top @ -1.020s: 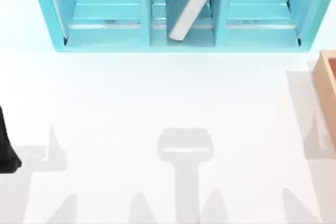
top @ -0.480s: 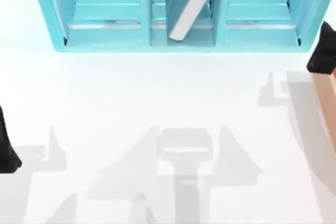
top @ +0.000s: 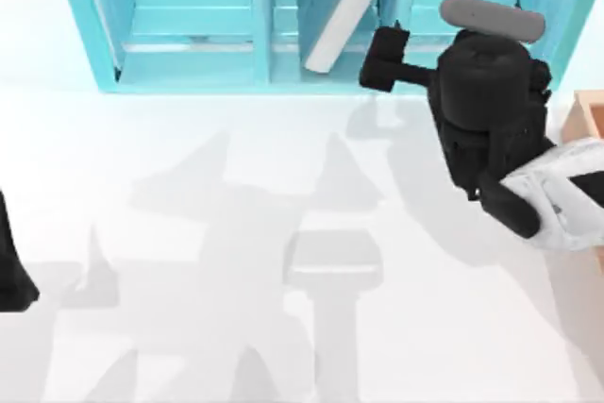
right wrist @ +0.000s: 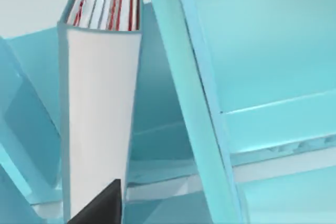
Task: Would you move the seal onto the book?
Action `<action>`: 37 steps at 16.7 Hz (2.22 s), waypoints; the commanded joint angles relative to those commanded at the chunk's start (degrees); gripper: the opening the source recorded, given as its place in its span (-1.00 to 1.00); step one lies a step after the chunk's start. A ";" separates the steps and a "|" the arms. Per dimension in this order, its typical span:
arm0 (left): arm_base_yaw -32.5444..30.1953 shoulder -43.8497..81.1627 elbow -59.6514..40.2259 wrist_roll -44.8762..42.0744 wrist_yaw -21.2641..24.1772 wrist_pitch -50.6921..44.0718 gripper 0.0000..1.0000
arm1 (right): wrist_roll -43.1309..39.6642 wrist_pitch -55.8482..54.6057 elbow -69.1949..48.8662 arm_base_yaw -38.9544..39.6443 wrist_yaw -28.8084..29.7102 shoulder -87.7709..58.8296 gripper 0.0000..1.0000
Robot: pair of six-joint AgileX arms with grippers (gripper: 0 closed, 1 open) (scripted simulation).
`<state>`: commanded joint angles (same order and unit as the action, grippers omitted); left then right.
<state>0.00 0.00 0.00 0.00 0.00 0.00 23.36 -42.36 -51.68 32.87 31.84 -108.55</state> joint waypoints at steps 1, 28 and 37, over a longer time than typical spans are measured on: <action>0.00 0.00 0.00 0.00 0.00 0.00 1.00 | 1.09 -2.25 -2.80 1.30 1.31 -4.52 1.00; 0.00 0.00 0.00 0.00 0.00 0.00 1.00 | 4.19 -1.32 -42.06 -0.45 -0.16 -36.95 1.00; 0.00 0.00 0.00 0.00 0.00 0.00 1.00 | 4.19 -1.32 -42.06 -0.45 -0.16 -36.95 0.10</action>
<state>0.00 0.00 0.00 0.00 0.00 0.00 27.55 -43.68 -93.74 32.42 31.68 -145.50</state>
